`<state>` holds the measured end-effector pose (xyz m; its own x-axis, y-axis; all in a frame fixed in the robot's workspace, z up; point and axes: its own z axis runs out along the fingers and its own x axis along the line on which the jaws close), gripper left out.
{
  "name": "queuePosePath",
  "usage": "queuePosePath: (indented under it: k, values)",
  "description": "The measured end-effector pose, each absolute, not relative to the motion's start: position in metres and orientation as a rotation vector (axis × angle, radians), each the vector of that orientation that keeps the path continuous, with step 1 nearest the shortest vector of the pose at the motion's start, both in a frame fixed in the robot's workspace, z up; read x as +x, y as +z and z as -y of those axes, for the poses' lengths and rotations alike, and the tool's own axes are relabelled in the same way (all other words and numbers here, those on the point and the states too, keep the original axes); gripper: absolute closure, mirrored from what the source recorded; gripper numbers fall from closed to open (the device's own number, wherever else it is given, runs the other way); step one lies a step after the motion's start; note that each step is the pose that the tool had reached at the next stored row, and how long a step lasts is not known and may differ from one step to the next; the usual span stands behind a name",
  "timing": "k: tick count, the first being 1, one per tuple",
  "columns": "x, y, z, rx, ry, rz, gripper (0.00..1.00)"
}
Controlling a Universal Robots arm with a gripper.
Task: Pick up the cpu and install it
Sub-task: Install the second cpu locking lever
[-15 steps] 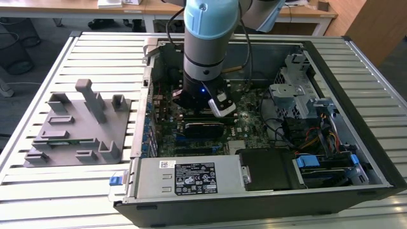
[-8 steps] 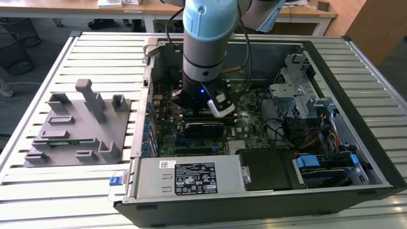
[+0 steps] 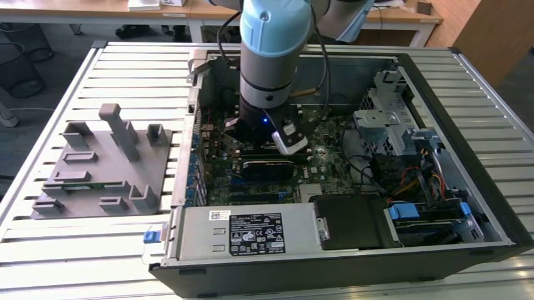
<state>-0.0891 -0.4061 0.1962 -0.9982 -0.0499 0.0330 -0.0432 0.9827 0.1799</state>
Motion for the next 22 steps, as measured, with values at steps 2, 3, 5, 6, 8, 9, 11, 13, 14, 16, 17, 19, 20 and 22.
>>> queuePosePath:
  k: [2,3,5,6,8,9,11,13,14,16,17,19,20,22]
  values:
    - [-0.0891,0.1956,0.4060,0.073,-0.287,3.090,0.89]
    - [-0.0891,0.1954,0.4060,0.073,-0.292,3.090,0.89]
    - [-0.0891,0.1951,0.4060,0.073,-0.300,3.089,0.89]
    - [-0.0890,0.1948,0.4059,0.073,-0.302,3.089,0.89]
    - [-0.0891,0.1944,0.4060,0.073,-0.304,3.089,0.89]
    - [-0.0890,0.1942,0.4060,0.073,-0.306,3.089,0.89]
    - [-0.0891,0.1939,0.4059,0.073,-0.310,3.089,0.89]
    - [-0.0892,0.1935,0.4058,0.073,-0.315,3.088,0.89]
    - [-0.0892,0.1932,0.4058,0.074,-0.320,3.087,0.89]
    - [-0.0893,0.1926,0.4056,0.074,-0.328,3.087,0.89]
    - [-0.0893,0.1922,0.4055,0.074,-0.332,3.087,0.89]
    - [-0.0893,0.1912,0.4055,0.074,-0.349,3.085,0.89]
    - [-0.0896,0.1909,0.4055,0.074,-0.355,3.084,0.89]
    - [-0.0901,0.1909,0.4054,0.074,-0.356,3.084,0.89]
